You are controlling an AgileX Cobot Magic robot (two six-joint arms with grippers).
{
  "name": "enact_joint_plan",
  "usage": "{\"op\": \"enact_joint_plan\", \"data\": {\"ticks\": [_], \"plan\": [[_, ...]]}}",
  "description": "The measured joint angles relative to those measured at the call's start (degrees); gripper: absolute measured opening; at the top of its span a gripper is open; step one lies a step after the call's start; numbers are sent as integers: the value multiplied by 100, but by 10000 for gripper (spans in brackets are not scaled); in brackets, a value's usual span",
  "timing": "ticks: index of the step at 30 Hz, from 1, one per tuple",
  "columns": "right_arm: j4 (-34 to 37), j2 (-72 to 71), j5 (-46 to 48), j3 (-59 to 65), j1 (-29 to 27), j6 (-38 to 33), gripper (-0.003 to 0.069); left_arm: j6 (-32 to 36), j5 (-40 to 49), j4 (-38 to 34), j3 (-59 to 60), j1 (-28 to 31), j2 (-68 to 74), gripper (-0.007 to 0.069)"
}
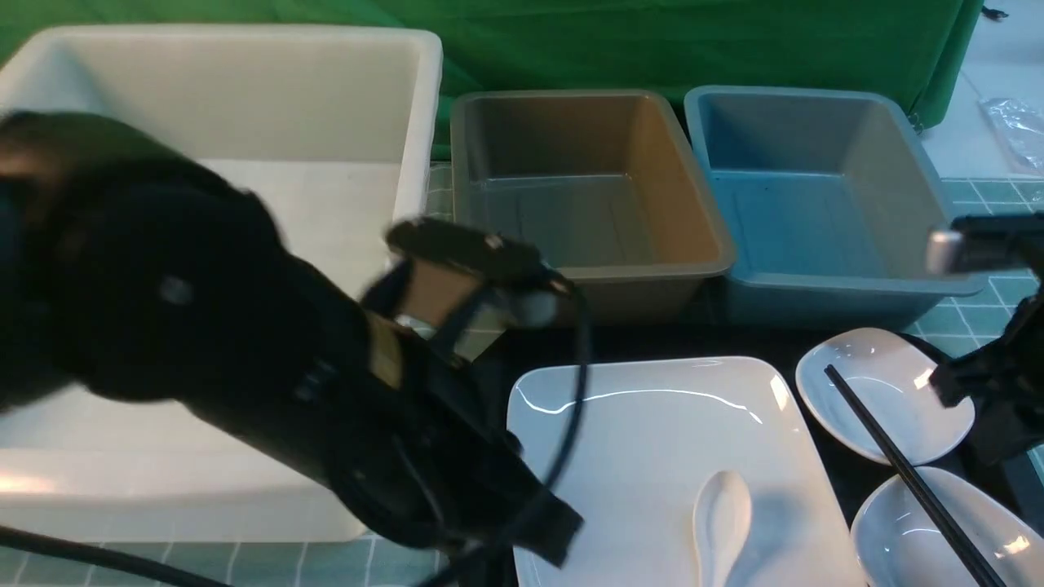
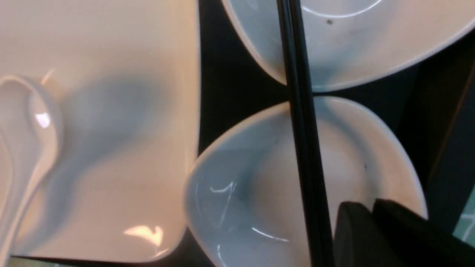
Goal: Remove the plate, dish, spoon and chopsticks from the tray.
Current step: Use the right arm to grab a pair of chopsticks from the plate
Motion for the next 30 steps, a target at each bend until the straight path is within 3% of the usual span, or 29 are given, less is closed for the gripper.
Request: {"op": "enact_joint_plan", "data": {"ticks": [2,6,14,18,20,23,24,30], "plan": [[0,267,-65,-1,1,0,232,-20,3,5,0,-28,170,0],[7,635,-193,-1,6,0,364,-24,3,5,0,-27,319,0],[27,1235,-236,-1,6,-14,419,-59,-290,22,-6,-16,331,8],[50,1383,-225,-1,6,-14,392,-16,-345,22,-6,-16,331,8],[61,1410,-231,-1,6,-14,328,-5,-357,22,-6,-16,331,8],[97,1410,-225,-1,6,-21,150,-2,-364,27,-6,-16,331,8],[131,1410,-188,-1,6,-22,124,-2,-364,34,-6,-16,331,8],[401,1270,237,-1,6,-169,129,3,-364,102,-6,-16,331,8]]}}
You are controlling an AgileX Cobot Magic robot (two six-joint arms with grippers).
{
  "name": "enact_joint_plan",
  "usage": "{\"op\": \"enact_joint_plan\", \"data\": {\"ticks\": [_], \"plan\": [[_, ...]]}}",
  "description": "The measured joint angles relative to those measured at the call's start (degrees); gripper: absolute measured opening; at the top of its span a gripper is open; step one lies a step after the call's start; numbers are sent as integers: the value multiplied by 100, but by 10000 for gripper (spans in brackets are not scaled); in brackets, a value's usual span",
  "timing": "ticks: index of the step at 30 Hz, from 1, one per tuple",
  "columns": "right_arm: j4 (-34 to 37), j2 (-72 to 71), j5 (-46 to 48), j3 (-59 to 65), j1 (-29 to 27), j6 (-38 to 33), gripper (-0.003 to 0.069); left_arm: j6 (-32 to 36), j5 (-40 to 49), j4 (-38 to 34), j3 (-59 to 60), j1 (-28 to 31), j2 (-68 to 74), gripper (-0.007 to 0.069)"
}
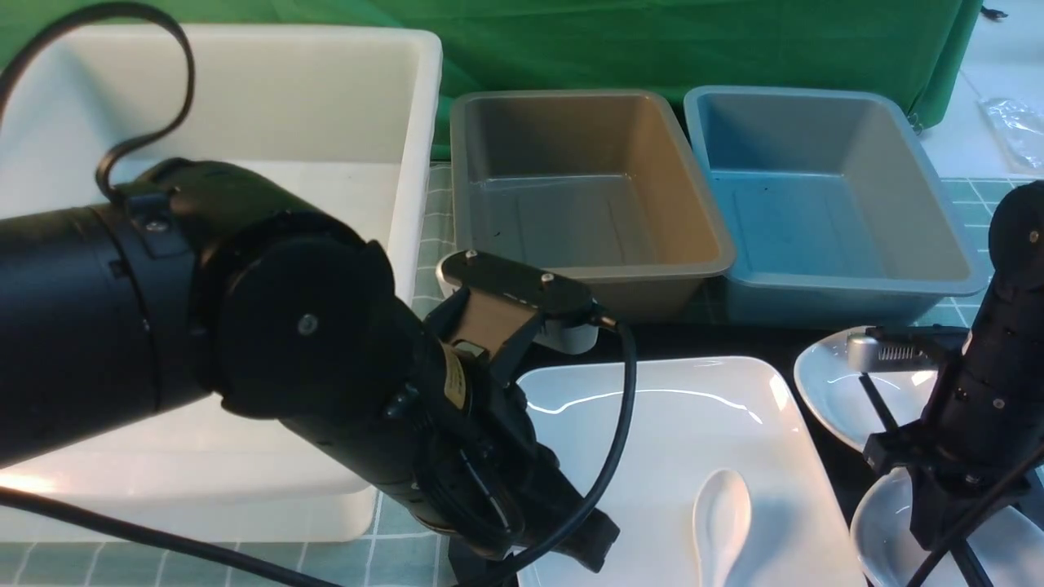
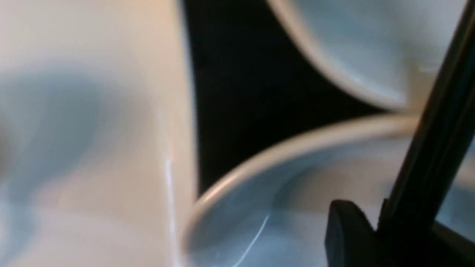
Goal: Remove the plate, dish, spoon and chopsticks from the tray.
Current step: Use the right arm to grab a pair of chopsticks from the plate, then use the right arm to put the chopsticks into the small storage box on the right
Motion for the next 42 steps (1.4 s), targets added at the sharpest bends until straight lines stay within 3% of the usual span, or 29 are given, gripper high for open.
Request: {"op": "enact_joint_plan", "data": {"ticks": [5,10,17,21,27,29,32,33,35,37,39,42], "plan": [[264,-647,87,-149,0,-70,129,0,0,122,0,0,0,8],[332,-940,322,-1154,-12,-90,129,0,0,177,0,0,0,8],[671,238,412,-4283,-223,34,129,-3,0,24,0,0,0,10],[785,1807,333,-6803,-275,357,129,-11,116,-230,0,0,0,10],[794,3101,268,-8352,-275,639,135,-41,297,-273,0,0,0,10],[788,3459,236,-8610,-275,741,163,-41,365,-273,0,0,0,10],[777,3792,269,-8684,-275,830,303,-41,388,-273,0,0,0,10],[777,3802,269,-8684,-275,830,303,-41,388,-273,0,0,0,10],[749,3849,546,-8690,-280,844,406,-41,393,-273,0,0,0,10],[724,3806,555,-8697,-280,856,419,-41,388,-273,0,0,0,10],[724,3683,555,-8662,-286,932,394,-47,378,-265,0,0,0,10],[800,3188,558,-8440,-293,925,252,-47,359,-258,0,5,0,10]]}}
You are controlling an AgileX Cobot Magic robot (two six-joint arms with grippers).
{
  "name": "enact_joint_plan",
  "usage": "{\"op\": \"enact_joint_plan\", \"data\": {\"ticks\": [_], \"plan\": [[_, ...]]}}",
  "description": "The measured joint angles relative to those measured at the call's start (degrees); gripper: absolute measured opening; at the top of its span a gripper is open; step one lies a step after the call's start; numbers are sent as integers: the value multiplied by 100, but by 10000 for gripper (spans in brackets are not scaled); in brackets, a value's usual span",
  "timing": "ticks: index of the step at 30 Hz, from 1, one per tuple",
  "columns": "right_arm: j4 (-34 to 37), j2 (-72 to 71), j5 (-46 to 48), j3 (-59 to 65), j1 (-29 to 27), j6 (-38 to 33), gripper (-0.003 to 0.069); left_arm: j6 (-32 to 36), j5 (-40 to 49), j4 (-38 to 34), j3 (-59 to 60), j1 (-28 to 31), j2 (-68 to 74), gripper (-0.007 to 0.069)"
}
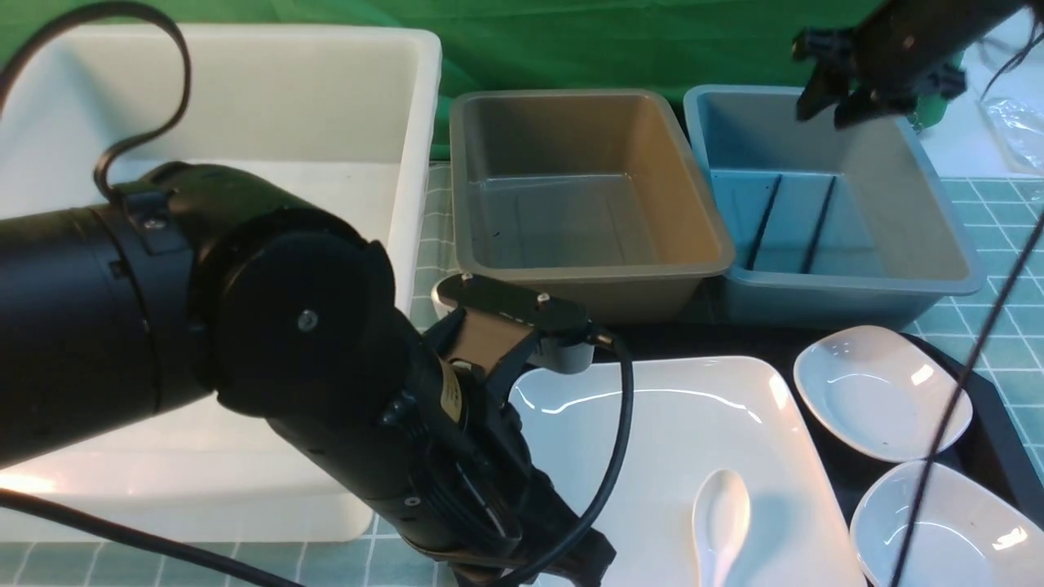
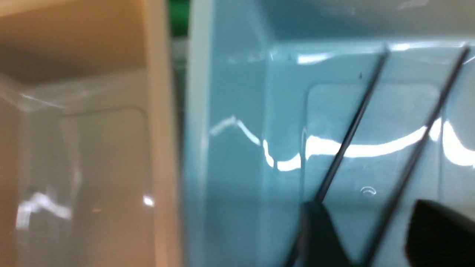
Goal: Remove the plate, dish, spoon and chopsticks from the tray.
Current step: Use the right arm to put the chopsticks into the small storage box on the right, then use the left arm to grab a soup spoon from the plate
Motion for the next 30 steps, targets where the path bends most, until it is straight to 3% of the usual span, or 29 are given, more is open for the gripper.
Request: {"op": "enact_joint_plan", "data": {"ticks": [2,5,11,17,24,30], "plan": [[44,-954,0,560,68,-184,87,0,-38,5,0,0,0,10],[20,-2383,0,1645,321,-519,31,0,-229,5,0,0,0,10],[-615,-4953,-19,4852,990,-705,24,395,-706,-459,-311,-27,337,10],[-967,-6636,-373,7505,982,-438,26,580,-425,-158,-1407,-687,1708,10],[-1094,-7365,-204,8294,654,-398,34,175,539,57,-2508,-1070,3025,13],[-1301,-7897,-182,8343,510,-393,55,-409,774,617,-3118,-1070,3595,94]]}}
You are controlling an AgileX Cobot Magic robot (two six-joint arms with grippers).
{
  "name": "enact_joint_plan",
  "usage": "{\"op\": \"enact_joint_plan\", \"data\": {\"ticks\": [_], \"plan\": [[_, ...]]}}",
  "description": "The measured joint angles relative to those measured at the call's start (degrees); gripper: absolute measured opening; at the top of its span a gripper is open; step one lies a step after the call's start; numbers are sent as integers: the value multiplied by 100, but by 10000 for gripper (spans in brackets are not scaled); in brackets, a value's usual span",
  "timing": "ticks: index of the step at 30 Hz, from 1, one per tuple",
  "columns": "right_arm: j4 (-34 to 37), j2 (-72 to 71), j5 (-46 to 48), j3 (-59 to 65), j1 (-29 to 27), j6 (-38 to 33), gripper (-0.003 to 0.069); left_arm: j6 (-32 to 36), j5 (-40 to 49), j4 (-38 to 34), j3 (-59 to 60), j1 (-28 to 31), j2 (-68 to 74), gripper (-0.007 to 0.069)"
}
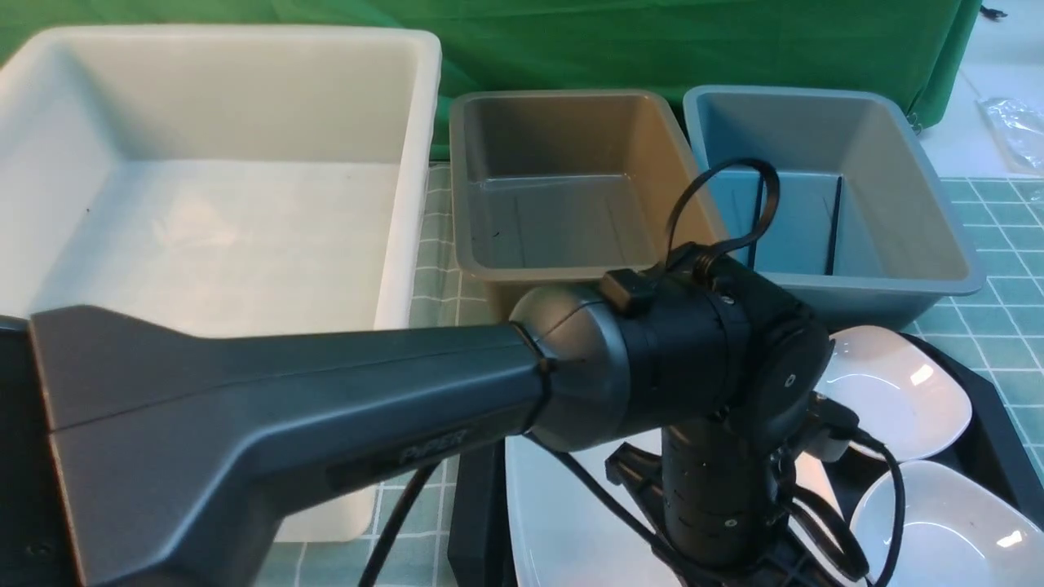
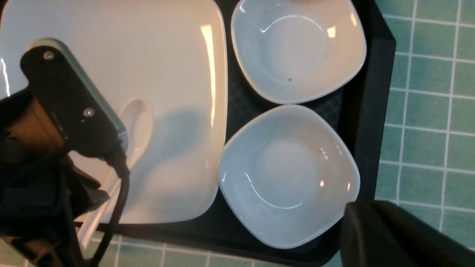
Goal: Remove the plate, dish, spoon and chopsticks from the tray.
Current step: Use the left arm to grab a soup spoon from the plate, then use the left arm to put the soup spoon into the small storage box in the middle
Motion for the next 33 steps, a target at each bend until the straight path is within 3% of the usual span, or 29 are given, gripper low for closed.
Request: {"op": "enact_joint_plan", "data": {"ticks": [10,13,15,18,20,21,27,33], "plan": [[-8,-38,-188,37,-5,12,69,-143,-303,-90,-22,0,298,372],[-8,-38,-250,37,-5,19,74,-148,-298,-123,-27,0,500,413],[-8,-38,-269,41,-5,19,77,-165,-291,-116,-41,0,508,402],[-8,-38,-269,41,-5,19,85,-176,-236,-93,-40,0,521,316],[-8,-38,-282,41,-5,19,92,-183,-182,-7,-42,0,527,200],[-8,-38,-305,41,-5,13,97,-183,-61,167,-46,0,527,97],[-8,-38,-309,41,-5,13,106,-39,345,761,-223,6,400,97],[-8,-38,-309,41,-5,13,117,199,297,1318,-1759,571,-185,97]]}}
